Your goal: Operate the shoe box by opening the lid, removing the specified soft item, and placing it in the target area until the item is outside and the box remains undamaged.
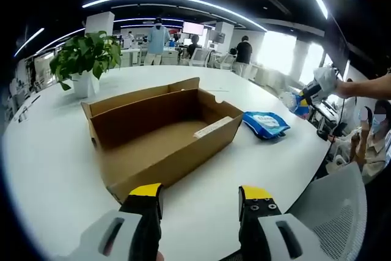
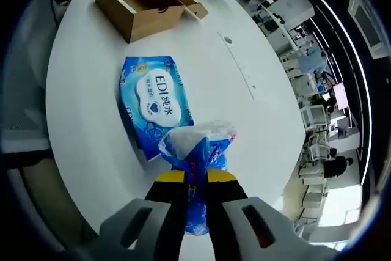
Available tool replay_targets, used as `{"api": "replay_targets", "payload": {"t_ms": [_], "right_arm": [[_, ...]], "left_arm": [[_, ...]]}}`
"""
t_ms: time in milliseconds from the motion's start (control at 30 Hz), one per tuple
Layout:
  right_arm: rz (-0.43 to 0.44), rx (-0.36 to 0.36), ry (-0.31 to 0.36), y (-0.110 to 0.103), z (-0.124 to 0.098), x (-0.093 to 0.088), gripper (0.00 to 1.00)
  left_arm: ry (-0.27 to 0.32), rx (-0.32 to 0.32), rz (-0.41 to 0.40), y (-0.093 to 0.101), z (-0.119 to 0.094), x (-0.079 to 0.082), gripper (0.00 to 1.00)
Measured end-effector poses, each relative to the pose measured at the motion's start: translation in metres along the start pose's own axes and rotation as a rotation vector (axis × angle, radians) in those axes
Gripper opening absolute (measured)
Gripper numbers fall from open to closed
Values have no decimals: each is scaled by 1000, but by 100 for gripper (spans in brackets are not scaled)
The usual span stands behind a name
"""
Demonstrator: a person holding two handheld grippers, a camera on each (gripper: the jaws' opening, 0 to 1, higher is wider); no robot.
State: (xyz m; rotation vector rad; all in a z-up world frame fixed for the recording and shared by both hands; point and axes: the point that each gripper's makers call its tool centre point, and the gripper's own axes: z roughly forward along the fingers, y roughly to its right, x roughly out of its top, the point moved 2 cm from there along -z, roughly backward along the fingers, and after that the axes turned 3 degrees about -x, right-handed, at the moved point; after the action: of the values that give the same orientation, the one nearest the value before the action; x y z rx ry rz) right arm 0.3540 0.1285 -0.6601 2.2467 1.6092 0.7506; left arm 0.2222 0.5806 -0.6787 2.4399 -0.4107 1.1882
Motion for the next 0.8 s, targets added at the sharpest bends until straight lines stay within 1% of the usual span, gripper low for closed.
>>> {"api": "replay_targets", "payload": {"t_ms": [133,333,433,633,800], "right_arm": [[-35,33,-19,-9,7,-9,7],[-67,70,-51,-23,15,-17,8],[-109,89,-66,-29,19,-22,8],[-115,108,-73,-29,27,-27,9],[-158,122,-84,-30,30,-29,10]], "left_arm": [[1,11,-7,-1,-2,1,50],[-2,27,-14,-1,-4,1,50],[-8,32,-13,-2,-4,0,50],[-5,45,-28,-2,-6,1,50],[-2,56,-33,-3,-8,1,50]]}}
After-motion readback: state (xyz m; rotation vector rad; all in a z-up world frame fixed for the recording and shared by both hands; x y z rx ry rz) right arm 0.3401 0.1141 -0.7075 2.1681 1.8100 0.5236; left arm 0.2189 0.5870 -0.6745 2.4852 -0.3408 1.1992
